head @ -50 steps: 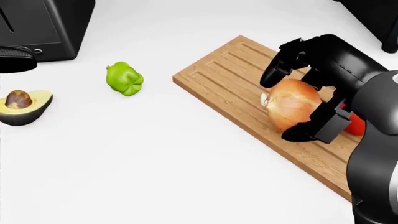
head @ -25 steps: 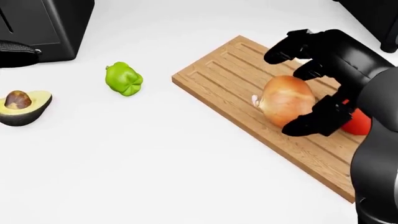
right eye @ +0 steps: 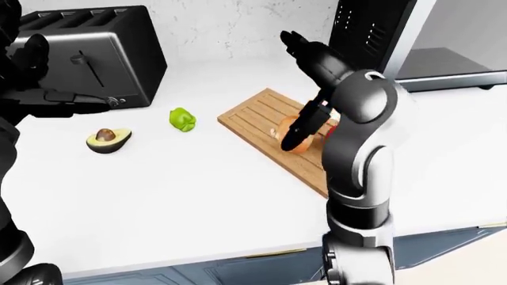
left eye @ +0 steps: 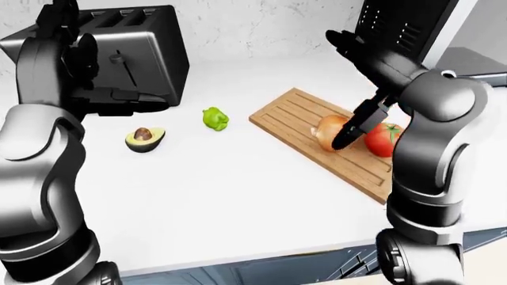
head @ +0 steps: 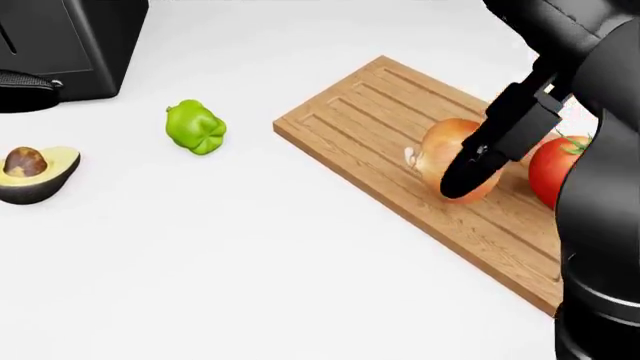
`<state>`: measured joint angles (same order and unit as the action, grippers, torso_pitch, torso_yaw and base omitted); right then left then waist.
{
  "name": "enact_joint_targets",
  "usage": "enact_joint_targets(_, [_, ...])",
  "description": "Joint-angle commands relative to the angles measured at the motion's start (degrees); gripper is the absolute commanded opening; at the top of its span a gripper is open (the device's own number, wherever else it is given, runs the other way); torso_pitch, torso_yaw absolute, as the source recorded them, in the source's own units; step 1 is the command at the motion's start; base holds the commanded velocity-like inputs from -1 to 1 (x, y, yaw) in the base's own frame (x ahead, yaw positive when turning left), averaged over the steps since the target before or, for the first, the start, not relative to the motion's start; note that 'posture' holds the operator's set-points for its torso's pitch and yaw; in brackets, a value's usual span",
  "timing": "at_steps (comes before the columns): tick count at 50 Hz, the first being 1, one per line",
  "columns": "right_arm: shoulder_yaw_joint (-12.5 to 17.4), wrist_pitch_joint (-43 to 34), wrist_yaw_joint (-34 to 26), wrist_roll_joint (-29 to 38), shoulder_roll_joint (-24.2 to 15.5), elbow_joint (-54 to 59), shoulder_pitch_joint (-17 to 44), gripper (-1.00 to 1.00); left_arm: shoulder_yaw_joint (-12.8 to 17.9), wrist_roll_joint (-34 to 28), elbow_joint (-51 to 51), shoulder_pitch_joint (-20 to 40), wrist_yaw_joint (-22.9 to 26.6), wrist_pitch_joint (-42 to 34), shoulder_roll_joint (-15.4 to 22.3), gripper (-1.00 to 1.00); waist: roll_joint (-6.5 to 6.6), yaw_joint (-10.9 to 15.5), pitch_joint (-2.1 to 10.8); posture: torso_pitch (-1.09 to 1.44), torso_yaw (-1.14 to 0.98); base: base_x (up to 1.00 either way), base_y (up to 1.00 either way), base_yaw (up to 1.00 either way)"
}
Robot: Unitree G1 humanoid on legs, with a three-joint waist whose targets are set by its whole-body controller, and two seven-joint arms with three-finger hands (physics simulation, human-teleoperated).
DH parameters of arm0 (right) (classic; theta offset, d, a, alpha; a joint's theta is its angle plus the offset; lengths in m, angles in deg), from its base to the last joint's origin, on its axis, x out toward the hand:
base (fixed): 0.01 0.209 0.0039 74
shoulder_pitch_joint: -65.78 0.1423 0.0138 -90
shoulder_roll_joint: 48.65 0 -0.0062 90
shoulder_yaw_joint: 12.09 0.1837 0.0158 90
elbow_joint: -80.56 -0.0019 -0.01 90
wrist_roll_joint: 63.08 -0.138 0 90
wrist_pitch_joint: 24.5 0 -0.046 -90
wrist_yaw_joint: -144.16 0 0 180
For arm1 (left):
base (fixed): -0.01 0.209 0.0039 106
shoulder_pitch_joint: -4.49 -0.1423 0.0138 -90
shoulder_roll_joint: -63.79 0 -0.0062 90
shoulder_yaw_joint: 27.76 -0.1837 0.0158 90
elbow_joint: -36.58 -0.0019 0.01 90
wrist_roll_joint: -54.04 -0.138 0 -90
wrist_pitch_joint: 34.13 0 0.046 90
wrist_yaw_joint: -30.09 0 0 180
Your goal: Place the avocado, onion, tomato and bell pepper on the cutting board.
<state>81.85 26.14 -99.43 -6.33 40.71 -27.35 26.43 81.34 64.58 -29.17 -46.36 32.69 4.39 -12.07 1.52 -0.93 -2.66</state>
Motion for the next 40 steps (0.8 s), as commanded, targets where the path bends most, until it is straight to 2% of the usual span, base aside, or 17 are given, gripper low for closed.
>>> enact_joint_targets(1, [0.14,-0.79,0.51,-0.28,-0.22,-0.15,3.46,1.0,0.93,-0.13,1.46,1.54,-0.36,1.43,1.0,1.0,0.17,0.0,1.38,0.0,0.0,0.0,0.0,0.0])
enact_joint_targets(5, [-1.07,-1.28,1.1,-1.85,0.8,4.29,8.31,1.0,0.98,0.07,1.53,1.61,-0.46,1.3,1.1,1.0,0.29,-0.05,1.29,0.0,0.0,0.0,0.0,0.0])
enact_joint_targets(9, [-2.16,1.37,3.17,-4.74,1.65,13.54,15.38,1.0,1.26,0.35,1.61,1.77,-0.57,1.05,1.41,1.0,0.57,-0.23,1.24,0.0,0.0,0.0,0.0,0.0])
enact_joint_targets(20, [-2.57,16.78,18.19,-15.5,3.13,51.22,33.56,1.0,3.5,3.23,2.87,2.38,-1.4,-1.2,2.79,1.0,1.52,-0.67,1.22,0.0,0.0,0.0,0.0,0.0])
enact_joint_targets(24, [-2.83,22.52,23.3,-18.34,4.26,63.22,36.99,1.0,4.04,4.51,3.35,2.28,-2.23,-1.41,3.59,1.0,1.71,-0.69,1.17,0.0,0.0,0.0,0.0,0.0])
enact_joint_targets(32, [-3.62,29.98,28.84,-20.96,6.6,78.06,41.59,1.0,4.49,6.35,3.47,2.56,-3.19,-1.92,5.21,1.0,2.18,-0.81,1.22,0.0,0.0,0.0,0.0,0.0])
enact_joint_targets(40, [-2.41,34.73,35.39,-24.66,10.36,87.42,41.68,1.0,5.15,7.96,3.43,2.31,-4.02,-1.97,6.46,1.0,2.62,-0.99,1.21,0.0,0.0,0.0,0.0,0.0])
